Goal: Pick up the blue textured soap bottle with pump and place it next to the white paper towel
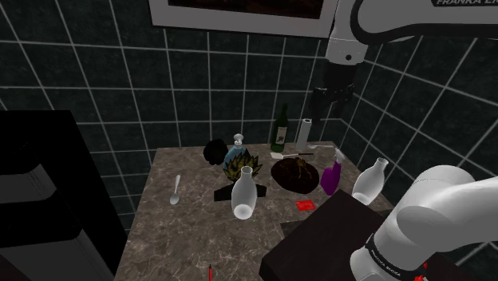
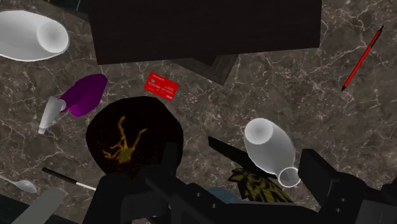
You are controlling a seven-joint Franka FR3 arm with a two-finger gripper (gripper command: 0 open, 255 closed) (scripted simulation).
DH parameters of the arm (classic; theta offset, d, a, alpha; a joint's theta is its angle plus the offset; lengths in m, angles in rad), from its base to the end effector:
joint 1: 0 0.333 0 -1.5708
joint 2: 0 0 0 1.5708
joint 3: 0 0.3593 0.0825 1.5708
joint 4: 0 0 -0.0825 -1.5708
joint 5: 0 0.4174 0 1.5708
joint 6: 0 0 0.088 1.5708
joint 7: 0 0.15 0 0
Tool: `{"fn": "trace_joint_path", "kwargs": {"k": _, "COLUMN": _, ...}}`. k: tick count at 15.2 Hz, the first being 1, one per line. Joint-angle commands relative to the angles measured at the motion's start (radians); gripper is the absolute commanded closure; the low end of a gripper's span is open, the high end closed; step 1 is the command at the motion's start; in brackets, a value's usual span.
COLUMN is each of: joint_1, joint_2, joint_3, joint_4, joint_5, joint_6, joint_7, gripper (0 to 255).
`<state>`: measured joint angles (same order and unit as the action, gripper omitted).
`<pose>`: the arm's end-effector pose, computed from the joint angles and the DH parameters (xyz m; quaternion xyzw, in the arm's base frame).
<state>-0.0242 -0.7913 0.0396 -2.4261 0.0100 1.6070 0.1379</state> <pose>0.3081 0.0086 0.5472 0.9976 -0.0675 -0.0134 0.0101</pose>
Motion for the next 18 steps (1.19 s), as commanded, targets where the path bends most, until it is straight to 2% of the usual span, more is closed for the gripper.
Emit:
{"fn": "trace_joint_path", "kwargs": {"k": 1, "joint_1": 0.0, "joint_2": 0.0, "joint_3": 0.0, "joint_4": 0.0, "joint_5": 0.0, "joint_6": 0.0, "joint_7": 0.0, "gripper": 0}}
{"fn": "trace_joint_path", "kwargs": {"k": 9, "joint_1": -0.01, "joint_2": 0.286, "joint_3": 0.048, "joint_4": 0.058, "joint_5": -0.018, "joint_6": 0.235, "joint_7": 0.057, "gripper": 0}}
{"fn": "trace_joint_path", "kwargs": {"k": 18, "joint_1": -0.028, "joint_2": 0.637, "joint_3": 0.092, "joint_4": 0.23, "joint_5": -0.084, "joint_6": 0.415, "joint_7": 0.14, "gripper": 0}}
